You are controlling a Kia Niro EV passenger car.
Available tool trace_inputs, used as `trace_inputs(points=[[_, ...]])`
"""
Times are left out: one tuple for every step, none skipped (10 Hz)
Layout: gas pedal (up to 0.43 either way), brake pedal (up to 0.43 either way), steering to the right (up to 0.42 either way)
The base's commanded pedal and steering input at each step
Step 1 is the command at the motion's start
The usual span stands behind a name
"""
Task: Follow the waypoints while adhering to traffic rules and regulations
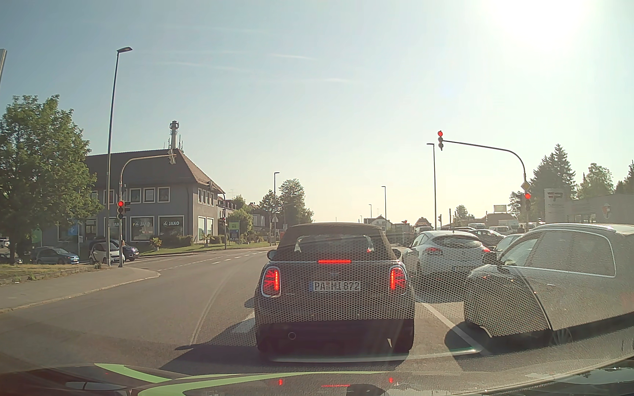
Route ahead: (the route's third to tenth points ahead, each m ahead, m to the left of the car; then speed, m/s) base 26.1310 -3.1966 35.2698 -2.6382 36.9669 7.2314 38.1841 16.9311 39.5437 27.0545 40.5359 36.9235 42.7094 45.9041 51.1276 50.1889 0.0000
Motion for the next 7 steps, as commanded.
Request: trace_inputs(points=[[0.0,0.293,-0.005],[0.0,0.293,-0.005],[0.0,0.293,-0.005],[0.0,0.293,-0.005],[0.0,0.293,-0.005],[0.0,0.293,-0.005],[0.0,0.293,-0.005]])
